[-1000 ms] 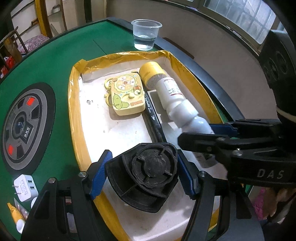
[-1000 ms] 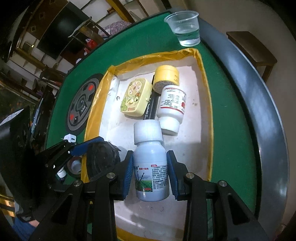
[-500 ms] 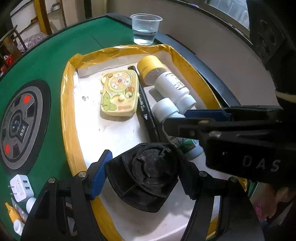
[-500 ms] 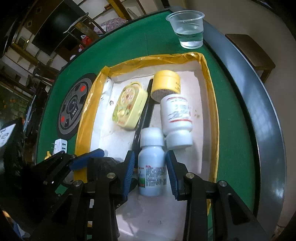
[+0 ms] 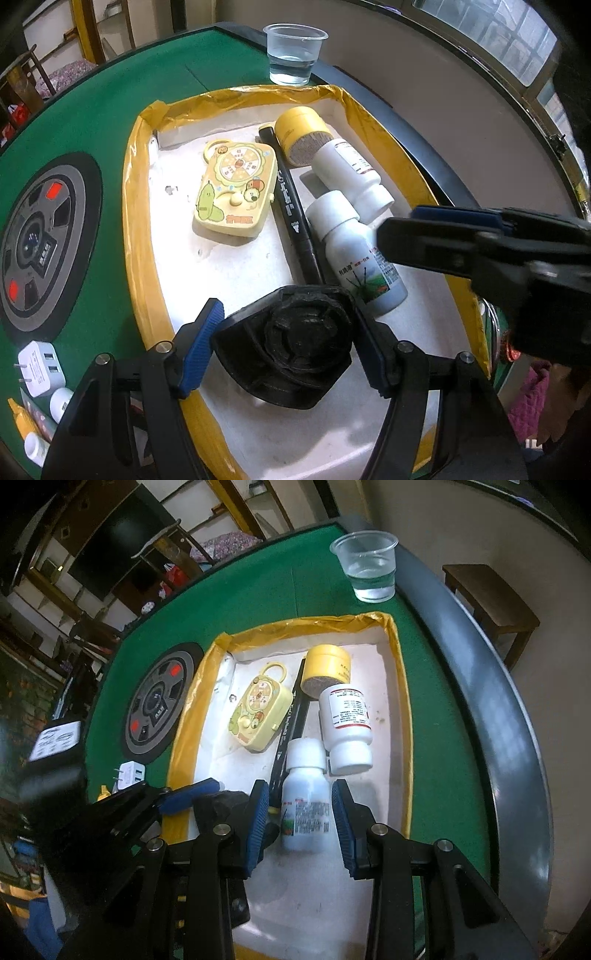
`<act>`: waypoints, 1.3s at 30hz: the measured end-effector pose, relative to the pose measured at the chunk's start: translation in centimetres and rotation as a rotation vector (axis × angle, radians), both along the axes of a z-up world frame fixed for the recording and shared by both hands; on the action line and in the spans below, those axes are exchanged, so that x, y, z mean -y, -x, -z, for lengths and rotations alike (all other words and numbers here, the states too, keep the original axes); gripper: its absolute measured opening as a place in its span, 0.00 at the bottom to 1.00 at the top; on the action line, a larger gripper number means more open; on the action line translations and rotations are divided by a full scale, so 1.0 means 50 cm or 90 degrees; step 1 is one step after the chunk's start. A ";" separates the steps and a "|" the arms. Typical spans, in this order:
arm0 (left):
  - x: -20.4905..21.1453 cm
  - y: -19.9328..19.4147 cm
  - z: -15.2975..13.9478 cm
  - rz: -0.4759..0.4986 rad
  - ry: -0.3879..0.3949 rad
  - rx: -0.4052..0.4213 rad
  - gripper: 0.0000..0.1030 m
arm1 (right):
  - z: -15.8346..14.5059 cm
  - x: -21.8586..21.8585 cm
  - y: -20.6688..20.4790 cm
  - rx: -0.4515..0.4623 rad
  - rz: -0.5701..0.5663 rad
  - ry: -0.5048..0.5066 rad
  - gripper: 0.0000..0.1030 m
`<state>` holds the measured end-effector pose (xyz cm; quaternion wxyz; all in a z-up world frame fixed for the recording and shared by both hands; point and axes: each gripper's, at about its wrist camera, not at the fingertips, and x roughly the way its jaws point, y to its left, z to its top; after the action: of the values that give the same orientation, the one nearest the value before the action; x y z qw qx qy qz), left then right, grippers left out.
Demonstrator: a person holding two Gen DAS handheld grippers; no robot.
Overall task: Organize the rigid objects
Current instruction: 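Lower the holder and bottle into the tray and open both grippers, then move both grippers back over the pile of loose items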
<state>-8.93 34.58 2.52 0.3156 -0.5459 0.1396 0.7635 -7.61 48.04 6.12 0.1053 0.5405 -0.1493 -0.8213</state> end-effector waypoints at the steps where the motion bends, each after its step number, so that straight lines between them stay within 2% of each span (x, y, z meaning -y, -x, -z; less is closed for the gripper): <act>1: 0.002 -0.001 -0.001 -0.002 -0.002 0.005 0.65 | -0.005 -0.002 -0.007 -0.004 0.005 0.002 0.31; 8: 0.032 -0.010 -0.028 -0.028 -0.033 0.008 0.66 | -0.052 -0.009 -0.066 -0.045 0.041 0.014 0.31; 11: 0.044 -0.017 -0.052 -0.019 -0.058 0.000 0.77 | -0.070 -0.001 -0.084 -0.060 0.057 0.012 0.31; 17: 0.082 -0.042 -0.100 -0.005 -0.103 -0.012 0.77 | -0.103 0.025 -0.115 -0.082 0.080 0.023 0.31; 21: 0.147 -0.067 -0.136 -0.002 -0.144 -0.020 0.77 | -0.119 0.059 -0.145 -0.090 0.077 0.033 0.31; 26: 0.291 -0.102 -0.157 -0.037 -0.174 -0.030 0.77 | -0.110 0.143 -0.183 -0.073 0.034 0.051 0.32; 29: 0.404 -0.123 -0.151 -0.074 -0.168 -0.038 0.77 | -0.088 0.215 -0.202 -0.056 -0.012 0.052 0.36; 34: 0.585 -0.135 -0.098 -0.142 -0.112 -0.028 0.75 | -0.040 0.310 -0.222 -0.023 -0.062 0.056 0.36; 36: 0.632 -0.131 -0.071 -0.153 -0.078 -0.018 0.64 | -0.029 0.342 -0.225 -0.016 -0.079 0.058 0.37; 38: 0.657 -0.130 -0.049 -0.143 -0.048 -0.009 0.62 | -0.022 0.366 -0.228 -0.013 -0.091 0.057 0.37; 39: 0.663 -0.130 -0.040 -0.133 -0.033 -0.011 0.56 | -0.018 0.372 -0.231 -0.012 -0.094 0.058 0.37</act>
<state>-2.44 1.45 4.52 0.2469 -0.5428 0.0650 0.8001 3.92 29.45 7.03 0.1913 0.5370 -0.1458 -0.8086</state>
